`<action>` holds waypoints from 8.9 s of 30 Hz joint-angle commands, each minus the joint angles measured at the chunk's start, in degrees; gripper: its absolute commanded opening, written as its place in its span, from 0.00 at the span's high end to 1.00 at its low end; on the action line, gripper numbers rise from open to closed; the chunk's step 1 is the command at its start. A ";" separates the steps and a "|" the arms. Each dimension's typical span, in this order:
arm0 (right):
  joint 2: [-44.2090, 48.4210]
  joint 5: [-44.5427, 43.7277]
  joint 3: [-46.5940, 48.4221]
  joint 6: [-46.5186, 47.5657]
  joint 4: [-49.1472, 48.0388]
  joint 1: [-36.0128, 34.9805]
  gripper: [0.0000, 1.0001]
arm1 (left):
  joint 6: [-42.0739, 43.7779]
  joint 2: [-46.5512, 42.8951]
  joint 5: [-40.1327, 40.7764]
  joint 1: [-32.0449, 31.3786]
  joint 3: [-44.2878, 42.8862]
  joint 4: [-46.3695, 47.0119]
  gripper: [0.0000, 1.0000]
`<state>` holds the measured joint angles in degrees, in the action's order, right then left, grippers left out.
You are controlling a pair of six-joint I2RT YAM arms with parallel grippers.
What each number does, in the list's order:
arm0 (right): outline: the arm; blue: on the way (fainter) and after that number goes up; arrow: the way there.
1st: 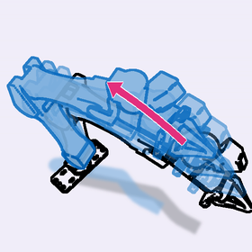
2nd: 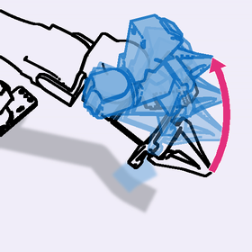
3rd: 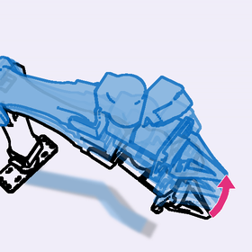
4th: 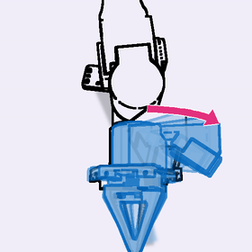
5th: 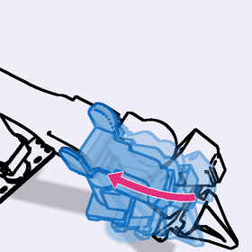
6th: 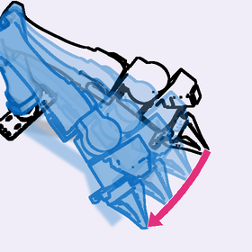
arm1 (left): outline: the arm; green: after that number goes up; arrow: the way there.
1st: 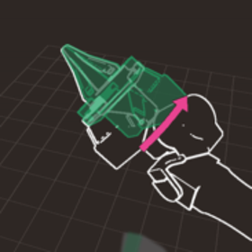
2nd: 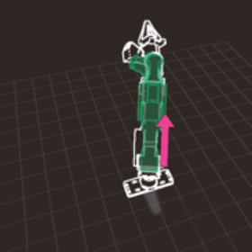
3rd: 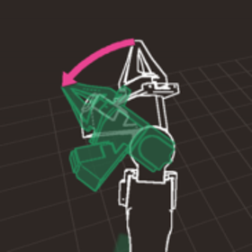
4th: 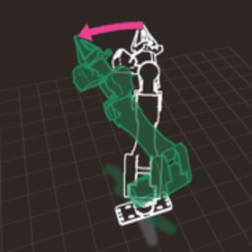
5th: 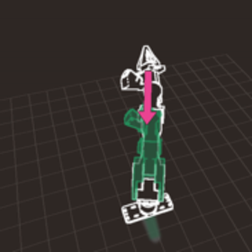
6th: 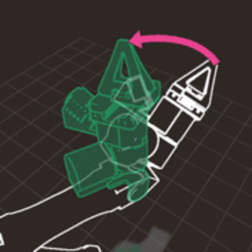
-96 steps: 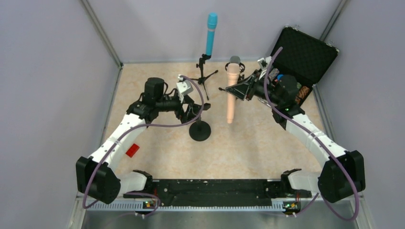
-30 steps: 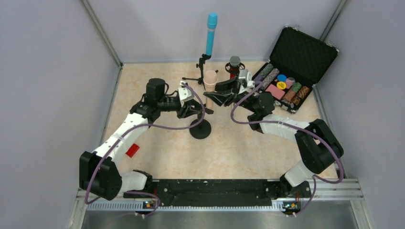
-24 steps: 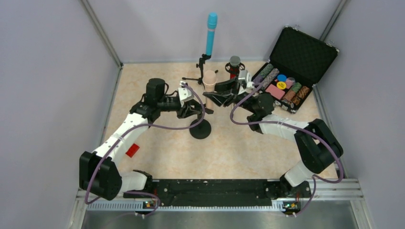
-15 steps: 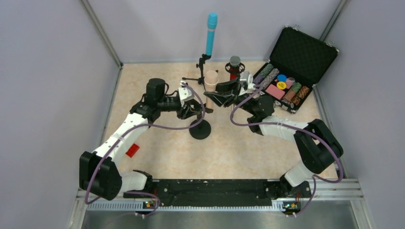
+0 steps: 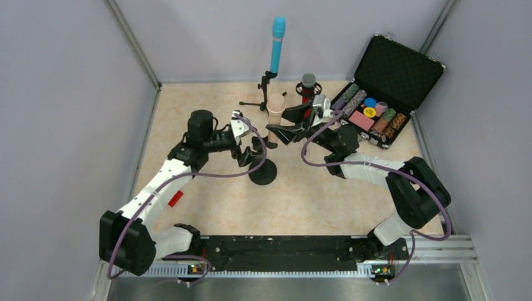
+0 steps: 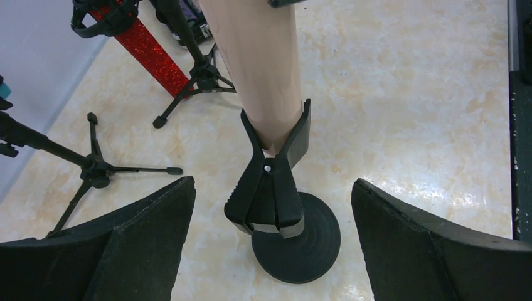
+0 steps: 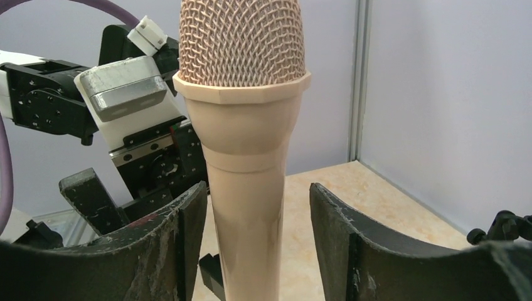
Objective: Attach the microphones to the stand
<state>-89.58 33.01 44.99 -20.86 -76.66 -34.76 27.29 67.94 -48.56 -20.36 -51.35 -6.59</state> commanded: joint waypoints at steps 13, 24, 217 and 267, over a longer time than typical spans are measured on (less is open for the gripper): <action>6.26 -1.07 -1.57 2.70 3.11 -0.81 0.21 | -8.97 -7.18 10.20 -0.12 2.22 10.18 0.01; 10.46 -3.00 -5.11 4.28 6.11 -0.67 0.13 | -18.18 -14.20 12.24 0.90 9.83 15.56 0.01; 15.14 1.09 -22.07 9.47 11.14 4.53 0.14 | -40.27 11.98 13.53 -0.96 21.66 89.63 0.94; 27.82 -6.79 -28.60 4.31 31.53 25.33 0.05 | -38.66 -11.43 44.88 7.68 35.31 48.44 0.01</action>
<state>-64.97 29.71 12.91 -21.52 -53.56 -12.05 -8.75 55.68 -5.45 -16.97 -15.11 41.93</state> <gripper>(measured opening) 0.928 0.986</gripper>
